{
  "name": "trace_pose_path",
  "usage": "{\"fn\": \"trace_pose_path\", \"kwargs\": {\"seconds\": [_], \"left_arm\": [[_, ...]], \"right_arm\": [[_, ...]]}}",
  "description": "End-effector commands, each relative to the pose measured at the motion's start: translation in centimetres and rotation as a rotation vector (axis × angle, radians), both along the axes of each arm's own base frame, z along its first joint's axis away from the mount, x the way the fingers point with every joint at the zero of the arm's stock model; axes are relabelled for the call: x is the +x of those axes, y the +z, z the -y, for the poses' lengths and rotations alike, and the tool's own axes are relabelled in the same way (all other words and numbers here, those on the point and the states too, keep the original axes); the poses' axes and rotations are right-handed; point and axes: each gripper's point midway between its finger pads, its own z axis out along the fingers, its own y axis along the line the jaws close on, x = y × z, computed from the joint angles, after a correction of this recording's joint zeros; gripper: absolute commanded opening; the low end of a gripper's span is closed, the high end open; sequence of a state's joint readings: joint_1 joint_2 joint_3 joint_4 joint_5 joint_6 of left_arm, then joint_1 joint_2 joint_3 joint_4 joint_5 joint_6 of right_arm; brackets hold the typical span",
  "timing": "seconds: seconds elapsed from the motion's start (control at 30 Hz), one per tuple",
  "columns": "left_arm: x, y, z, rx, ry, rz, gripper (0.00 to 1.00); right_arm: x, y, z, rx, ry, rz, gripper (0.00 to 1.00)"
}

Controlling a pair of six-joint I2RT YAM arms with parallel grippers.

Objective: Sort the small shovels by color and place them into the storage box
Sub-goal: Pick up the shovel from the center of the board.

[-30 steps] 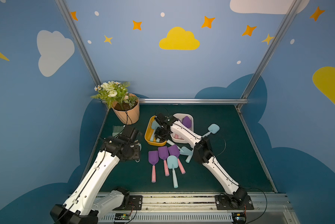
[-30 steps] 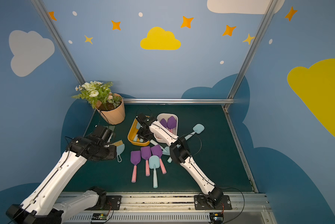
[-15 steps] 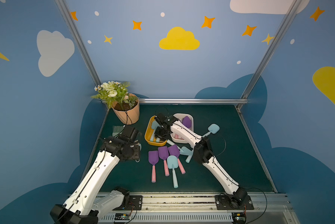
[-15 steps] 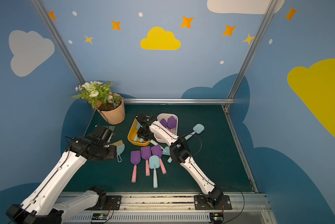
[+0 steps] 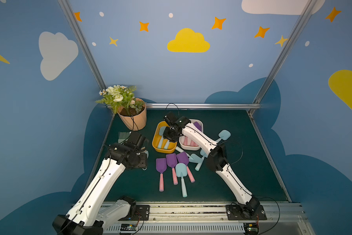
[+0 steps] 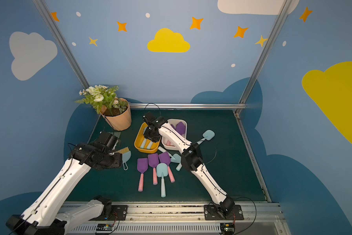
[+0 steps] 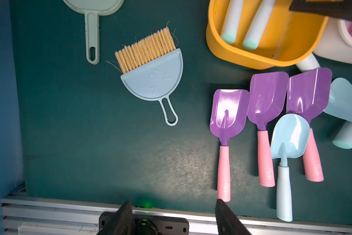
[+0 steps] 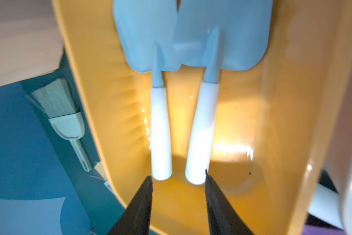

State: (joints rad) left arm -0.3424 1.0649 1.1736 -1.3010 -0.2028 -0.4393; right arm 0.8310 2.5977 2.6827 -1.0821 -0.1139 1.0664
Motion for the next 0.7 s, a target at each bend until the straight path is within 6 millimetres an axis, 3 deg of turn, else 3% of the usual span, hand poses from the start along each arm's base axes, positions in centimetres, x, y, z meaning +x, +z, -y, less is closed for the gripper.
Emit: {"fn": "trace_pose_path", "kwargs": {"seconds": [0.0,0.17,0.33,0.47,0.67], "left_arm": [[-0.2,1.1,-0.3,-0.002,0.019,0.018,0.59],[-0.3,1.1,-0.1,-0.015,0.021,0.012,0.59],[-0.6,0.5,0.4,-0.051,0.033,-0.01,0.59],[-0.5,0.4,0.9,-0.077,0.052,-0.01,0.59],[-0.3,0.7,2.4,-0.131,0.057,-0.007,0.58]], "right_arm": [[-0.7,5.1,1.1,0.018,0.005,0.06,0.43],[-2.3,9.4,1.9,0.027,0.062,0.137,0.43],[-4.9,13.3,4.3,-0.037,0.149,0.258,0.43],[-7.1,14.0,7.0,-0.092,0.193,0.276,0.43],[-10.7,12.8,11.3,-0.148,0.224,0.245,0.43]]}}
